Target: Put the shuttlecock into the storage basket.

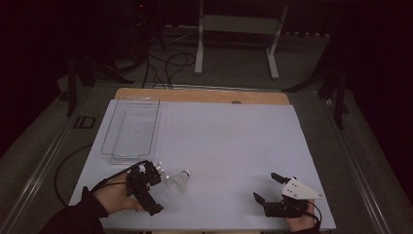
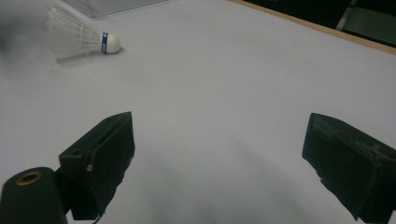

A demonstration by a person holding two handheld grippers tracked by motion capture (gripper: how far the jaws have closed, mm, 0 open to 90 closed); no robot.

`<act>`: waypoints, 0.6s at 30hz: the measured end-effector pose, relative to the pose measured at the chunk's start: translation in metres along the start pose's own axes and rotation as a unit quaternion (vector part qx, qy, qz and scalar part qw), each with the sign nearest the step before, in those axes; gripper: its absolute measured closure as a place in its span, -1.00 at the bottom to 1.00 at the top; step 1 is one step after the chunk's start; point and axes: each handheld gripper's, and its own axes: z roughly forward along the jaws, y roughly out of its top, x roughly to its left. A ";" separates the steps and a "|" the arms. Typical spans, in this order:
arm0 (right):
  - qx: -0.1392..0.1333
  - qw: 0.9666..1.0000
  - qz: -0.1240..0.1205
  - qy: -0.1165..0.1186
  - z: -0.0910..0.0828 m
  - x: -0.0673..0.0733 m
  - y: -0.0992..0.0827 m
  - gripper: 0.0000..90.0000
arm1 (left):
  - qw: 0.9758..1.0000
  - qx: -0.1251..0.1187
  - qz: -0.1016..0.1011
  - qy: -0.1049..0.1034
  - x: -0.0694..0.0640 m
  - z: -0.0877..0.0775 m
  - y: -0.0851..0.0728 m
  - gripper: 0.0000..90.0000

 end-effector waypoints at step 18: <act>0.002 1.000 -0.002 0.002 0.001 0.000 0.000 -0.79 | 1.000 0.018 0.019 0.015 0.005 0.006 0.030 -1.00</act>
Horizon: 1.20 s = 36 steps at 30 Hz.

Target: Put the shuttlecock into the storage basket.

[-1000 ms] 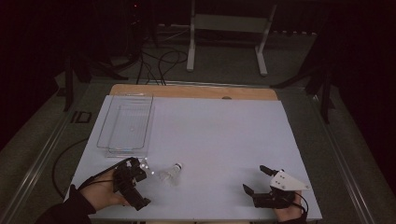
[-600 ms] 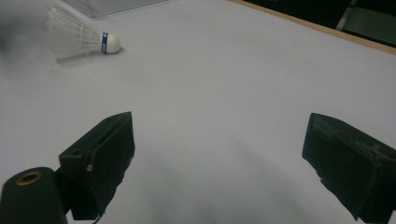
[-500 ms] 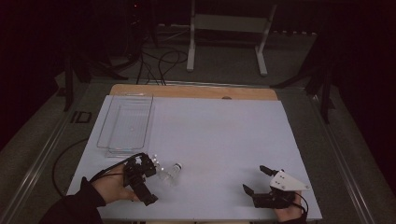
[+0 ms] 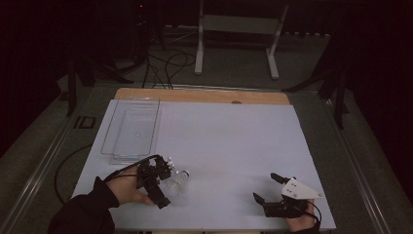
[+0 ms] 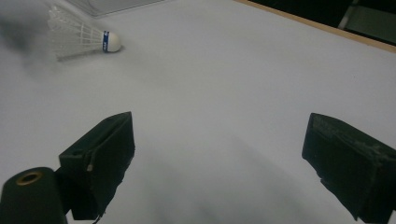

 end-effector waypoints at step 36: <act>0.004 1.000 0.001 0.000 0.000 0.000 0.000 -0.79 | 1.000 0.003 -0.001 0.015 0.025 0.024 0.033 0.17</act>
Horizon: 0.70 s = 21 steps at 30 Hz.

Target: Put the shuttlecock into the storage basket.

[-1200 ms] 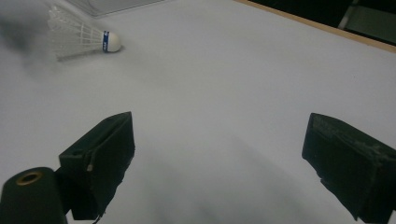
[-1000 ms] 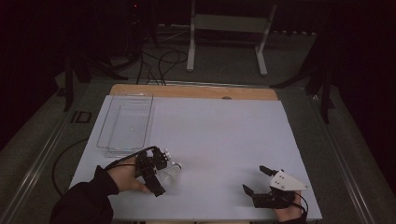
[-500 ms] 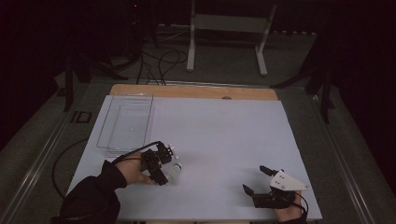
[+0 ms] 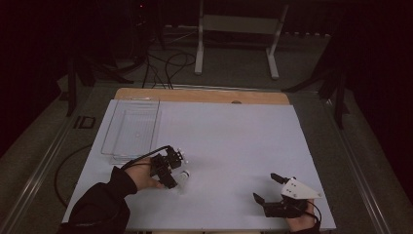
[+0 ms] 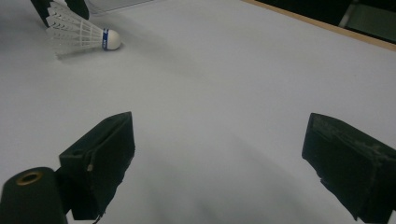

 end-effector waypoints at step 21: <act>0.003 1.000 -0.004 -0.006 -0.001 0.000 0.000 -0.75 | 1.000 0.008 0.000 0.003 0.001 0.005 0.004 0.86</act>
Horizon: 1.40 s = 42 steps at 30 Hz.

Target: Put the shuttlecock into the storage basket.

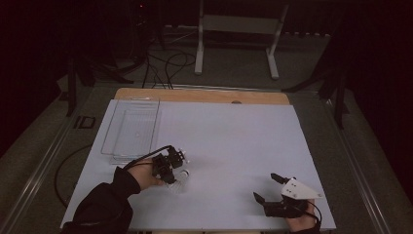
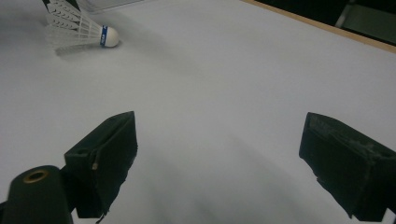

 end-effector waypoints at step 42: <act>0.003 1.000 0.001 0.000 0.001 0.000 -0.001 -0.75 | 0.999 -0.034 0.019 0.019 0.002 -0.045 -0.001 1.00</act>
